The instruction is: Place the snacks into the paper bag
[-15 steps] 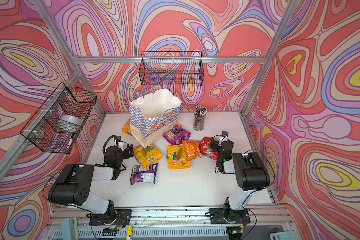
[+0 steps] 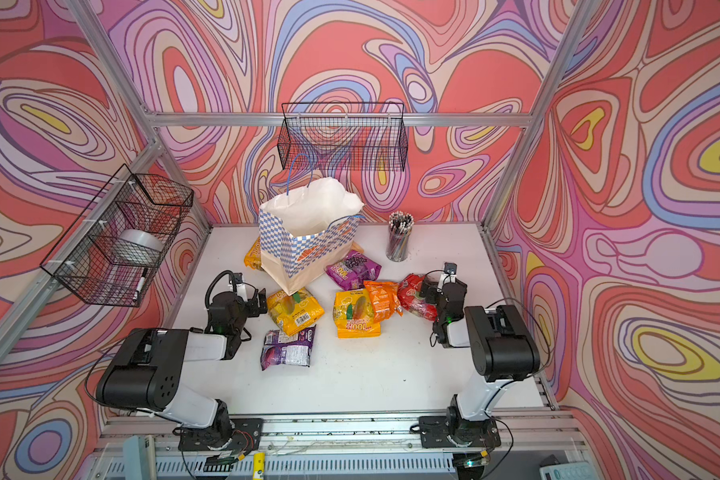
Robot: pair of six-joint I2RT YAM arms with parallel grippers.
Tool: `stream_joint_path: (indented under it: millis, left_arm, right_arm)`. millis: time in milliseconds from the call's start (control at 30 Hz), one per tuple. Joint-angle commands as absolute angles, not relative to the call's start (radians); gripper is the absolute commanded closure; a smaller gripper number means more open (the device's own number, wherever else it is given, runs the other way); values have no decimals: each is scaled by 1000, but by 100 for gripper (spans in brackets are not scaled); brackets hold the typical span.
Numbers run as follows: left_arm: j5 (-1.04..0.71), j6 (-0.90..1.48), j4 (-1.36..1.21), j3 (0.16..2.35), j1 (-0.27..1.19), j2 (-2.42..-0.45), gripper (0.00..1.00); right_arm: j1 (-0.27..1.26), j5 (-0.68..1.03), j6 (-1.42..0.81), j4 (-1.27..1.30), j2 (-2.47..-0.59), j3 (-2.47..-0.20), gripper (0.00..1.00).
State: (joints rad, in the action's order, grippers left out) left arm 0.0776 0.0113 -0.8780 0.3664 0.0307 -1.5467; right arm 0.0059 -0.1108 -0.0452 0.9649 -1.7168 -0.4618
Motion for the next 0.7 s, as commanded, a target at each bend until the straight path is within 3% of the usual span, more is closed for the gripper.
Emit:
stream_joint_path:
  millis: [0, 567, 667]
  left_arm:
    - [66, 5, -874, 385, 24, -1546, 0]
    - [65, 7, -884, 378, 23, -1543, 0]
    - [194, 68, -947, 342, 20, -1537, 0]
  right_arm:
    - [0, -104, -40, 961, -1721, -468, 2]
    - [0, -94, -44, 962, -1720, -466, 1]
    - [0, -92, -45, 963, -1720, -465, 2]
